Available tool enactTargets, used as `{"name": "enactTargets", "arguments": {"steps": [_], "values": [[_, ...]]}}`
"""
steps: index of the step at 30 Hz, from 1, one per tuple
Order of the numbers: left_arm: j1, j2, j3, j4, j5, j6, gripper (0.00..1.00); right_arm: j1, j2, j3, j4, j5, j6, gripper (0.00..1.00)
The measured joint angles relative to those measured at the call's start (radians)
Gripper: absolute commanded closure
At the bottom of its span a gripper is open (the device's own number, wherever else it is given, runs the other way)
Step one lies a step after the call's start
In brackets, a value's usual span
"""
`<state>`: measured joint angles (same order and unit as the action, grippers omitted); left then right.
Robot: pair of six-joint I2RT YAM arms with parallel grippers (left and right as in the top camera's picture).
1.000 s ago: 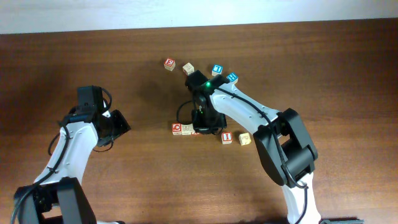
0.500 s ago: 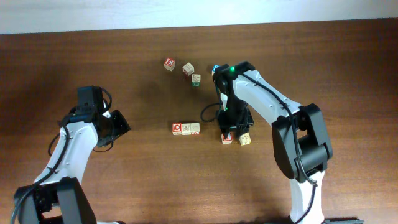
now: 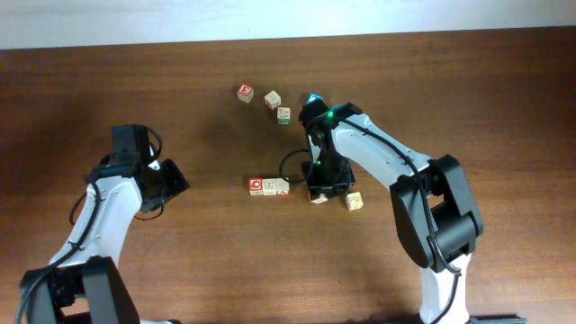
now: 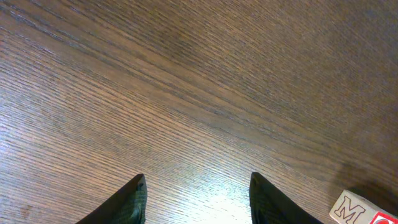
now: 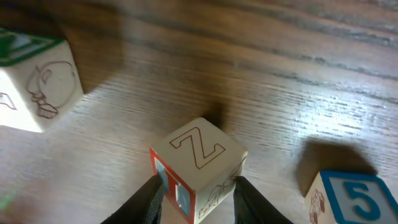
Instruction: Rotate 5 blocks
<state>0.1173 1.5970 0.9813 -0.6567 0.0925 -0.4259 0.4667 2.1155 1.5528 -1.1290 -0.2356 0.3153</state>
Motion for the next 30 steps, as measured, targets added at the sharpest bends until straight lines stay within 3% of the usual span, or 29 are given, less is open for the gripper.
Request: {"name": "enactTargets", "arguments": {"steps": [12, 19, 21, 25, 30], "values": [[0.000, 0.000, 0.000, 0.000, 0.000, 0.000, 0.49, 0.000, -0.002, 0.005, 0.087, -0.037, 0.026, 0.63], [0.000, 0.000, 0.000, 0.000, 0.000, 0.000, 0.48, -0.023, 0.008, 0.149, -0.068, -0.031, 0.026, 0.61], [0.000, 0.000, 0.000, 0.000, 0.000, 0.000, 0.48, -0.038, 0.008, 0.151, -0.094, -0.021, 0.025, 0.68], [0.000, 0.000, 0.000, 0.000, 0.000, 0.000, 0.48, -0.053, 0.008, 0.148, -0.093, 0.029, 0.060, 0.92], [0.000, 0.000, 0.000, 0.000, 0.000, 0.000, 0.49, -0.048, 0.008, 0.074, -0.024, 0.059, 0.155, 0.95]]}}
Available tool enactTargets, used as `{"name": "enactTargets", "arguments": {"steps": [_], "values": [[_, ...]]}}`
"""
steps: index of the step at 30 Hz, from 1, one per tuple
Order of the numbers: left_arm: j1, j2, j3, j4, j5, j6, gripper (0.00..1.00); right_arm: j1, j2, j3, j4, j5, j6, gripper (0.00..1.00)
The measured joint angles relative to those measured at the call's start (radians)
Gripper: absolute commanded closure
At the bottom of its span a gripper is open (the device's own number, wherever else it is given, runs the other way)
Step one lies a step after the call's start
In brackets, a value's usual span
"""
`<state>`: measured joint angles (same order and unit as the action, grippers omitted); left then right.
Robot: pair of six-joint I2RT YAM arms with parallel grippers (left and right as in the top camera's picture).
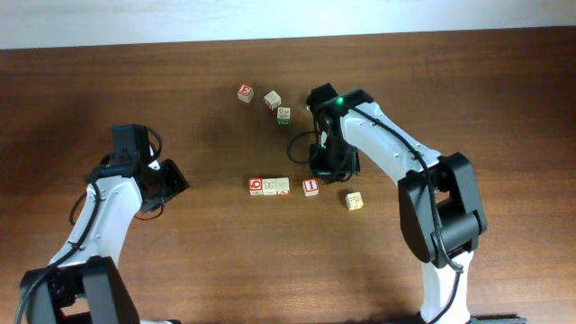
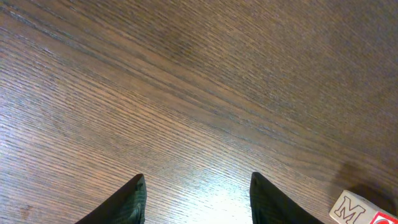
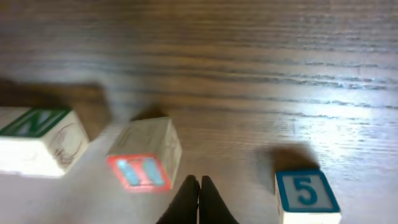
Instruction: Rotate 5 blocks
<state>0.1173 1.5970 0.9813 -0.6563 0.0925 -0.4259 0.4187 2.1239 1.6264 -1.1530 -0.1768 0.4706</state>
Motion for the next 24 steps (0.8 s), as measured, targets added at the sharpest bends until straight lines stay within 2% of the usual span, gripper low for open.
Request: {"name": "enactTargets", "arguments": {"steps": [4, 10, 24], "values": [[0.000, 0.000, 0.000, 0.000, 0.000, 0.000, 0.48, 0.021, 0.002, -0.067, 0.067, 0.010, 0.072, 0.95], [0.000, 0.000, 0.000, 0.000, 0.000, 0.000, 0.48, 0.073, 0.002, -0.074, 0.119, 0.015, 0.121, 0.96], [0.000, 0.000, 0.000, 0.000, 0.000, 0.000, 0.49, 0.074, 0.002, -0.074, 0.208, 0.010, 0.131, 0.95]]}}
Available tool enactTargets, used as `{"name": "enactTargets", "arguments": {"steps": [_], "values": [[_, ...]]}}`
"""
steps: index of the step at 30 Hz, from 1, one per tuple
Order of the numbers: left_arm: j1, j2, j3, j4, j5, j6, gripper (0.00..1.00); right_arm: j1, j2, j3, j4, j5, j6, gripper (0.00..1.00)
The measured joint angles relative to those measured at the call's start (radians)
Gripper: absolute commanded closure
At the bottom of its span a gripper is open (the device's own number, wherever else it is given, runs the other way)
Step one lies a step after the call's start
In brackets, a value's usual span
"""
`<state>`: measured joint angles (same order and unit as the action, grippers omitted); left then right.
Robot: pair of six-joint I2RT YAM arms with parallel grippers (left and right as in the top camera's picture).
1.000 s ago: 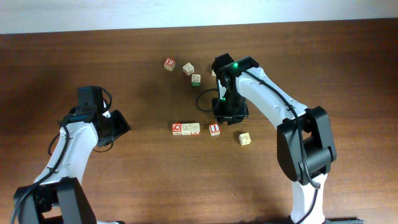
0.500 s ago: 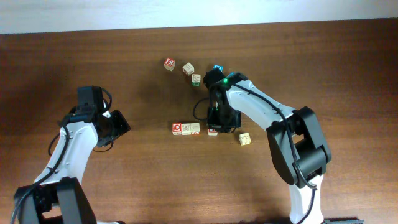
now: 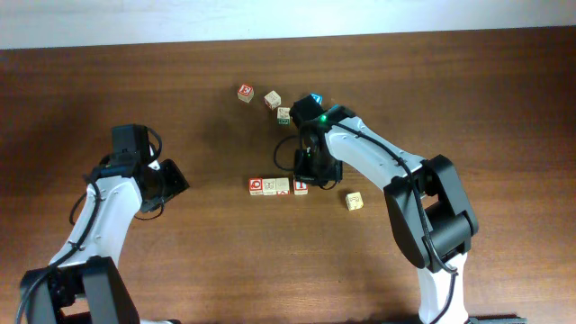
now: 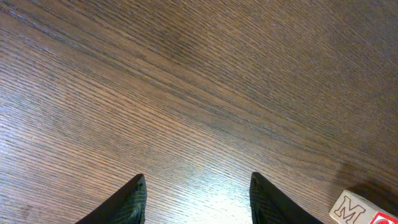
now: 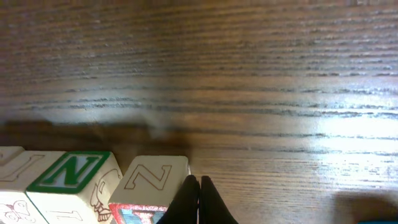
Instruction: Rotate 5 blocks
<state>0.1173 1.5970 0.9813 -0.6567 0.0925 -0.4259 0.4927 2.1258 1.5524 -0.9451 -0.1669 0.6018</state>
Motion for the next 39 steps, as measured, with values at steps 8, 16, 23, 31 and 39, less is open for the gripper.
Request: {"name": "enactTargets", "arguments": {"steps": [8, 16, 23, 31, 39], "values": [[0.000, 0.000, 0.000, 0.000, 0.000, 0.000, 0.48, -0.001, 0.000, 0.000, -0.013, -0.015, -0.001, 0.93], [0.000, 0.000, 0.000, -0.001, 0.000, 0.000, 0.49, 0.000, 0.000, 0.000, -0.134, -0.056, -0.053, 0.93], [0.000, 0.000, 0.000, -0.001, 0.000, 0.000, 0.49, 0.052, 0.000, 0.000, -0.095, -0.055, -0.064, 0.92], [0.000, 0.000, 0.000, -0.001, 0.000, 0.000, 0.48, 0.052, 0.000, 0.000, -0.053, -0.055, -0.064, 0.94], [0.000, 0.000, 0.000, -0.001, 0.000, 0.000, 0.49, -0.007, 0.000, 0.000, -0.087, -0.034, -0.090, 0.93]]}}
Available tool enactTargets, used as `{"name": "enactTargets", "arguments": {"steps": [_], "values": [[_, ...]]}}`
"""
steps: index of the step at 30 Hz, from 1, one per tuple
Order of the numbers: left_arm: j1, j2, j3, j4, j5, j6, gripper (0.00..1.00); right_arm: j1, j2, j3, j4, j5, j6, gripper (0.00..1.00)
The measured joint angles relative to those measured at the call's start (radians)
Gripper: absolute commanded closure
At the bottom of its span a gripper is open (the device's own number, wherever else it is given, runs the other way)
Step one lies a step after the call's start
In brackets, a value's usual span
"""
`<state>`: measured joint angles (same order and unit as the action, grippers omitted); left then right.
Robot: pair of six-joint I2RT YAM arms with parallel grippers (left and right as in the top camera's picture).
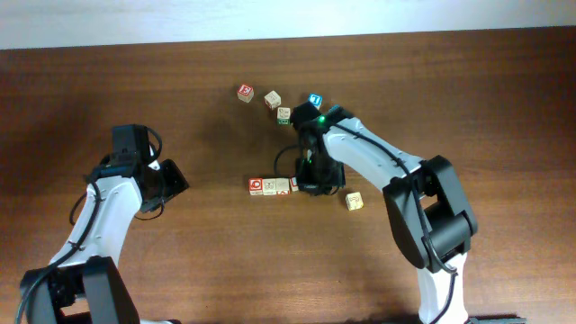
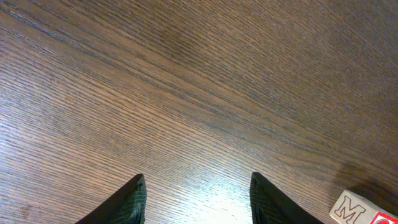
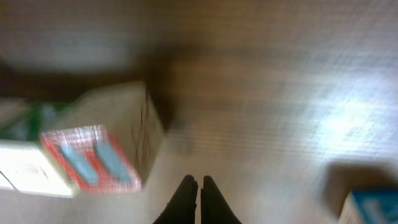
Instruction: Rotate 5 blocks
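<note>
Two blocks form a row (image 1: pixel 268 185) mid-table, and a third block (image 1: pixel 294 184) with a red and blue face (image 3: pixel 93 158) sits at its right end. My right gripper (image 1: pixel 310 180) (image 3: pixel 199 190) is shut and empty just right of that block; the wrist view is blurred. A block with a blue face (image 1: pixel 355 201) (image 3: pixel 373 208) lies to the right. At the back stand a red block (image 1: pixel 245 93), a beige block (image 1: pixel 272 99), a green block (image 1: pixel 283 114) and a blue block (image 1: pixel 315 99). My left gripper (image 1: pixel 175 177) (image 2: pixel 198 199) is open over bare table.
A block with a red M (image 2: pixel 364 211) shows at the lower right corner of the left wrist view. The table (image 1: pixel 504 108) is dark brown wood. My right arm (image 1: pixel 378 157) reaches across from the right above the table's middle.
My shut right gripper has moved a little toward the front, beside the row's end block. Its view is now blurred and shows the block's red and blue face. The left arm is unchanged.
First my right fingers were around the Z block right of the row. Then the block lay free, apart from the row, with the gripper shut behind it. Later the block touched the row's right end with the shut gripper beside it, as now. My left gripper stayed open.
</note>
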<state>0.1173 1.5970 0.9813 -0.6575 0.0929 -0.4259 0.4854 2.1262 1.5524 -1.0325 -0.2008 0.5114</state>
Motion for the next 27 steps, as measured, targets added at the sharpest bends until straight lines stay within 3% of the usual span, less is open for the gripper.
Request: {"name": "enactTargets", "arguments": {"steps": [8, 15, 27], "values": [[0.000, 0.000, 0.000, 0.004, 0.000, 0.000, 0.48, -0.050, 0.001, -0.001, 0.230, -0.005, -0.172, 0.89], [0.000, 0.000, 0.000, 0.004, 0.000, 0.000, 0.48, -0.030, 0.001, -0.001, 0.242, -0.069, -0.253, 0.89], [0.000, 0.000, 0.000, 0.004, 0.000, 0.000, 0.48, -0.011, 0.001, -0.001, 0.210, -0.082, -0.230, 0.90]]}}
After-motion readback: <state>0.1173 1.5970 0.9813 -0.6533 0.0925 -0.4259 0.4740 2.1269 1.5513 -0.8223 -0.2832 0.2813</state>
